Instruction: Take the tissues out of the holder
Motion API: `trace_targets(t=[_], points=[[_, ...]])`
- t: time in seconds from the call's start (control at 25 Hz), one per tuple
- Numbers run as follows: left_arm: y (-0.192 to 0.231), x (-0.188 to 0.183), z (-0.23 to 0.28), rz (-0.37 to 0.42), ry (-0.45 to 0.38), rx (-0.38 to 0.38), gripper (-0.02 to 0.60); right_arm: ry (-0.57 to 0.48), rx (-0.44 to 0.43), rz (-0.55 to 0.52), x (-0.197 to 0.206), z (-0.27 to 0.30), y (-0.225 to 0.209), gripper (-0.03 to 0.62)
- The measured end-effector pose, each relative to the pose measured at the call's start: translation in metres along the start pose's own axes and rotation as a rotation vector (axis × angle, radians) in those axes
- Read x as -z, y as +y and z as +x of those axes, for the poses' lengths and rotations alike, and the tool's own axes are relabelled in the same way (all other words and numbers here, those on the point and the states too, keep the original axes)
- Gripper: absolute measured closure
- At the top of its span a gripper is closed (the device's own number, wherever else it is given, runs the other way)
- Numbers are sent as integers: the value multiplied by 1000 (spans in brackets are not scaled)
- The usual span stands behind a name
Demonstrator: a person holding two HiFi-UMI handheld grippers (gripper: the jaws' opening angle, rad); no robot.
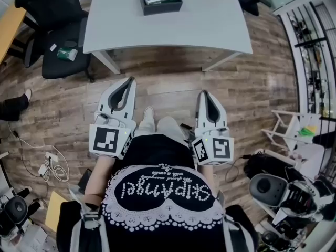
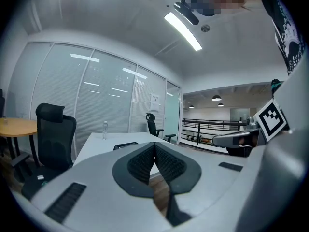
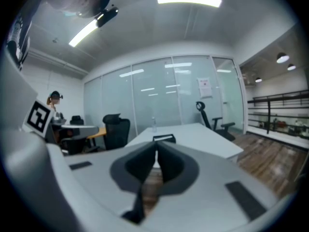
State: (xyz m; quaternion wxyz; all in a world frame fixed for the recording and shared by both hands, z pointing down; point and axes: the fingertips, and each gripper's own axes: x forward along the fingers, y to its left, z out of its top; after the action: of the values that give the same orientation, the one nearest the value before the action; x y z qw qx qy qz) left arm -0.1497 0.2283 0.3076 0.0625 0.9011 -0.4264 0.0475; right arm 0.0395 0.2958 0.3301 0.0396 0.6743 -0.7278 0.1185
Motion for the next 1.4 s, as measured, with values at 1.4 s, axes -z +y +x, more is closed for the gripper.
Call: trace_targets(t=[1.4], points=[[55, -37, 188, -46, -60, -190, 559, 45, -185, -61, -57, 204, -106, 559]])
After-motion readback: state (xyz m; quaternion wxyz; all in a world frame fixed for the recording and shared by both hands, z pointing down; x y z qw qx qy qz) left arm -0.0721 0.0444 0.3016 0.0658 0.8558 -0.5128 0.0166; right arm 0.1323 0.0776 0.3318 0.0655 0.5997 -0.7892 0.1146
